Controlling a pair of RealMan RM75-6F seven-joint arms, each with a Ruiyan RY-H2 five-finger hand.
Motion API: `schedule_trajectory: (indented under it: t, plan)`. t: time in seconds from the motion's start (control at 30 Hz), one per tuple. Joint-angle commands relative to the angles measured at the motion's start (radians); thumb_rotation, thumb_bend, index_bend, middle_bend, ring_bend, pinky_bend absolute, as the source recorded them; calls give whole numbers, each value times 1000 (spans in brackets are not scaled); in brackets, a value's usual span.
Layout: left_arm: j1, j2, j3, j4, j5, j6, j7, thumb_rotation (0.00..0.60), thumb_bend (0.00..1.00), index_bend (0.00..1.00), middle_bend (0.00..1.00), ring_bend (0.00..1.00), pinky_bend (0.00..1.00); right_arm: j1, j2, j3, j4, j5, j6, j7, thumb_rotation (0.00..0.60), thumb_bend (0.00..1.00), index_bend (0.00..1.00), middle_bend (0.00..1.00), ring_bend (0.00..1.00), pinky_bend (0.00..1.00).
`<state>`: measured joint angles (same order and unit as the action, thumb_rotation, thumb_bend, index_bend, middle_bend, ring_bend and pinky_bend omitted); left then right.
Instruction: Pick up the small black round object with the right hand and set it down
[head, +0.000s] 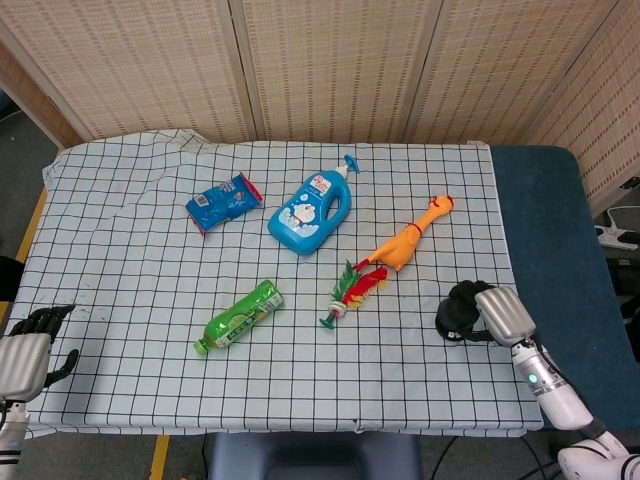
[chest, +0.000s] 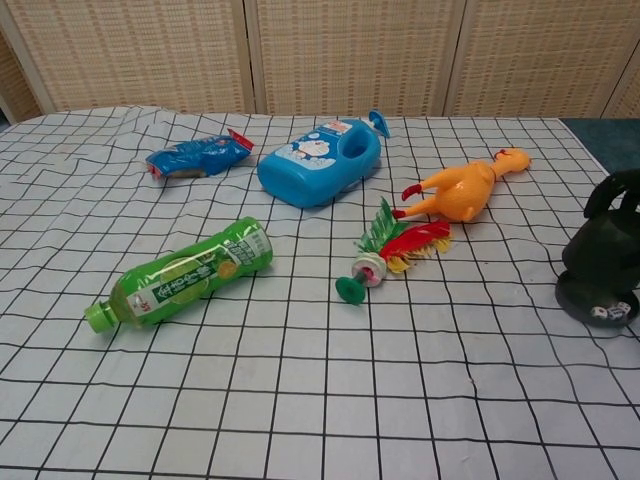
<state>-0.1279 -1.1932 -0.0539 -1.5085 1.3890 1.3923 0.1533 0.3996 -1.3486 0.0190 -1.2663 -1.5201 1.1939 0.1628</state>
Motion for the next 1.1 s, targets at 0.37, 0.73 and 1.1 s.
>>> schedule_trajectory:
  t: [0.37, 0.73, 1.1]
  plan:
    - [-1, -1, 1, -5, -4, -3, 9, 600, 367, 166, 190, 146, 274, -12, -24, 78, 128, 166, -83, 5, 600, 125, 508, 445, 352, 559]
    - [-1, 0, 2, -5, -7, -6, 11, 600, 366, 166, 190, 147, 274, -9, -18, 23, 163, 70, -91, 107, 600, 125, 188, 68, 0, 178]
    - [-4, 0, 2, -8, -15, -15, 15, 600, 367, 166, 190, 148, 274, -49, 19, 20, 83, 42, -2, 109, 600, 124, 167, 46, 0, 124]
